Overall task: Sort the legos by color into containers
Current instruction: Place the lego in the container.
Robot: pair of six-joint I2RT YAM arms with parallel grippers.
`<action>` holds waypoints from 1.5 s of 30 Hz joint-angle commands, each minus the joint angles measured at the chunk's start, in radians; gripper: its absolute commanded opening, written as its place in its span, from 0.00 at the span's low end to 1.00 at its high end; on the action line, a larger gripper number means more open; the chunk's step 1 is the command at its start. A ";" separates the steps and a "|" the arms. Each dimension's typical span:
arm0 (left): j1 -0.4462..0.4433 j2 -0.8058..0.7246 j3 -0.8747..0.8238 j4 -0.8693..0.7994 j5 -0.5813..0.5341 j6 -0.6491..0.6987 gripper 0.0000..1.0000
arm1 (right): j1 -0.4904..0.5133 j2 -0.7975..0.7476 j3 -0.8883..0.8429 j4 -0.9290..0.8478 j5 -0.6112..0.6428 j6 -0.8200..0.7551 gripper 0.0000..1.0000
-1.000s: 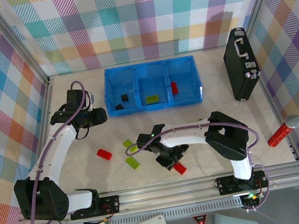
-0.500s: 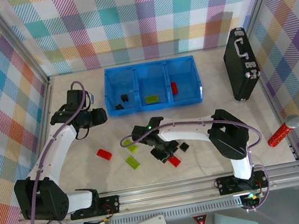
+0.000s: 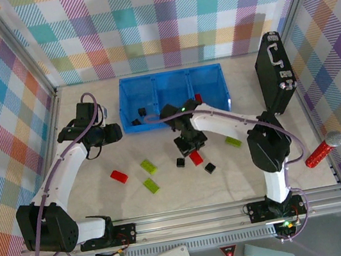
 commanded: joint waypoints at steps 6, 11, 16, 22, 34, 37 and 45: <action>0.015 -0.002 -0.008 0.015 0.020 0.021 0.53 | -0.227 -0.007 0.138 -0.056 -0.019 -0.108 0.38; 0.015 -0.008 -0.012 0.021 0.014 0.021 0.53 | -0.338 0.058 0.244 -0.061 -0.035 -0.178 0.38; 0.015 -0.004 -0.013 0.021 0.005 0.021 0.53 | -0.404 0.179 0.421 -0.089 -0.044 -0.229 0.38; 0.015 -0.004 -0.020 0.027 -0.008 0.020 0.53 | -0.450 0.365 0.664 -0.145 -0.030 -0.253 0.37; 0.015 -0.001 -0.025 0.037 -0.017 0.015 0.52 | -0.523 0.569 0.864 -0.075 -0.080 -0.263 0.38; 0.015 0.002 -0.025 0.038 -0.016 0.015 0.52 | -0.530 0.602 0.882 -0.047 -0.079 -0.255 0.38; 0.015 0.012 -0.025 0.035 -0.026 0.015 0.52 | -0.547 0.643 0.891 0.039 -0.116 -0.207 0.38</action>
